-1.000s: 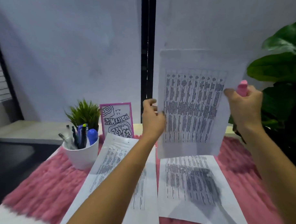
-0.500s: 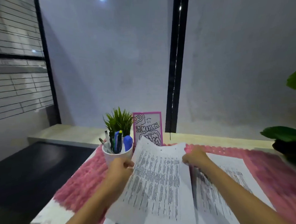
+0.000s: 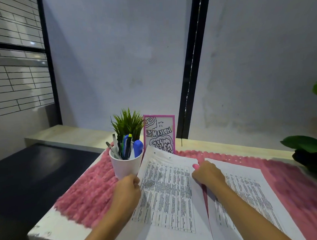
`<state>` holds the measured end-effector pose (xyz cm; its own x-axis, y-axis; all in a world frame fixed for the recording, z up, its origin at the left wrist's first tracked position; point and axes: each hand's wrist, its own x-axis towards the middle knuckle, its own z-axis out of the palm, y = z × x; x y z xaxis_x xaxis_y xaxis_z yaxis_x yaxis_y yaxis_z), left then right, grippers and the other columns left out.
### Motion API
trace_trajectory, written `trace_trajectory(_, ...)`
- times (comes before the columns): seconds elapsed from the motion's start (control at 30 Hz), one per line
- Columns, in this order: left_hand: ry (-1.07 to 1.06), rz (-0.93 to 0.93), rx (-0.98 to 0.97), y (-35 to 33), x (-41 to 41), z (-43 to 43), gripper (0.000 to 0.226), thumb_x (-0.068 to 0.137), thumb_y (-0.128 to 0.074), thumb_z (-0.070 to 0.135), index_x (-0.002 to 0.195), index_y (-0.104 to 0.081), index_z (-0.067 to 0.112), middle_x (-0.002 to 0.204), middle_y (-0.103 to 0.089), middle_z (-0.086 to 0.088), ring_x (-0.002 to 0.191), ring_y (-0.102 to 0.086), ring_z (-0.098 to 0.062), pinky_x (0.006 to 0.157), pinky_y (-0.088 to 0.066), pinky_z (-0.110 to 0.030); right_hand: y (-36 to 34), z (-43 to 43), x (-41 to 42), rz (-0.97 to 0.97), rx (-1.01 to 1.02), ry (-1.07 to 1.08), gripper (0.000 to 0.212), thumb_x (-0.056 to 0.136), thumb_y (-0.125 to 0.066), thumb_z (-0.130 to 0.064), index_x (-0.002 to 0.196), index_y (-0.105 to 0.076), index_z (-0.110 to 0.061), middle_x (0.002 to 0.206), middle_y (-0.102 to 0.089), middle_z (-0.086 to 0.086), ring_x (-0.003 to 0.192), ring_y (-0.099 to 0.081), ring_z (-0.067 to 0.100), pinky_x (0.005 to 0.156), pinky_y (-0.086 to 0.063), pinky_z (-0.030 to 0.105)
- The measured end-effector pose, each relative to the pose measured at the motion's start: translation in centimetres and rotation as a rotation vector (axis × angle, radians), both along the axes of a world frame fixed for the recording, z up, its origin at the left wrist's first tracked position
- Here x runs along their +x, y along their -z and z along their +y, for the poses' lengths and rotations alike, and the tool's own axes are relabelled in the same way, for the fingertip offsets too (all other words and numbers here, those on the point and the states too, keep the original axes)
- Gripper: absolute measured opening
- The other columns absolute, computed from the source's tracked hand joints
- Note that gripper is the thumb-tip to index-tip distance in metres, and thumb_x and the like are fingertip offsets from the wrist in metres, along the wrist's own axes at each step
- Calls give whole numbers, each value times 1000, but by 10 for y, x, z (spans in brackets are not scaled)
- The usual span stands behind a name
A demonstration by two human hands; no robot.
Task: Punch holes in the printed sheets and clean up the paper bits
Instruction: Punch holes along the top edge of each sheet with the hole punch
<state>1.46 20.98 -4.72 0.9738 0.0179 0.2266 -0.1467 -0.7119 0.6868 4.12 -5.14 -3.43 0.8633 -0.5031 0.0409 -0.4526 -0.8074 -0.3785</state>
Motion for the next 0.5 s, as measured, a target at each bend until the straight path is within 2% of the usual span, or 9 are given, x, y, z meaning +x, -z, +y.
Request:
trace_trajectory(0.1,-24,4,20,-1,1,-2,22,88,-50,0,92,-70,10,94,-68,-2,87,-58,-20,74,-47,-30,3,0,-4,9,13,-27,38,91,-50,-41,121,-50,-18,94,-63,4,81,-66,23,69,-55,32)
trace_trajectory(0.17,-25,33,92,-3,2,-3,23,89,-48,0,89,-68,10,92,-69,-4,84,-59,-21,78,-53,-34,1,-6,-8,41,15,-61,27,90,-48,-38,104,-53,-15,97,-60,4,82,-64,24,74,-54,33)
trace_trajectory(0.23,-28,75,216,-9,-2,-10,22,90,-46,0,91,-64,10,91,-66,-4,81,-58,-18,75,-54,-35,-1,-18,-11,29,30,-52,19,90,-47,-35,86,-47,-17,102,-57,7,79,-59,25,68,-47,29)
trace_trajectory(0.27,-30,69,281,-13,-4,-16,20,89,-45,0,92,-61,11,95,-65,-4,83,-58,-19,73,-52,-33,-3,-26,-12,16,3,-44,22,91,-45,-37,81,-47,-18,109,-56,9,77,-57,26,65,-43,28)
trace_trajectory(0.3,-27,47,349,-18,-9,-24,20,88,-45,0,95,-58,14,101,-64,-3,88,-56,-20,72,-49,-32,-4,-35,-13,1,-32,-34,23,92,-44,-39,81,-51,-19,121,-54,11,77,-56,25,63,-42,28)
trace_trajectory(0.37,15,-23,396,-24,-16,-46,24,92,-44,4,107,-57,17,116,-61,0,100,-53,-21,78,-43,-31,-7,-56,-14,13,-68,-42,25,92,-44,-28,106,-64,-26,141,-42,12,84,-57,25,65,-42,30)
trace_trajectory(0.43,114,-44,320,-27,-21,-72,27,96,-44,10,118,-58,18,124,-60,3,110,-53,-18,89,-41,-30,-8,-76,-15,29,-84,-57,42,92,-44,-18,127,-59,-33,147,-31,15,95,-60,29,72,-47,33)
trace_trajectory(0.5,233,-22,248,-29,-21,-106,29,98,-43,12,121,-59,17,125,-61,4,113,-56,-15,93,-41,-26,-9,-96,-12,11,-75,-64,36,96,-43,-20,127,-61,-27,150,-25,18,104,-60,33,76,-48,35)
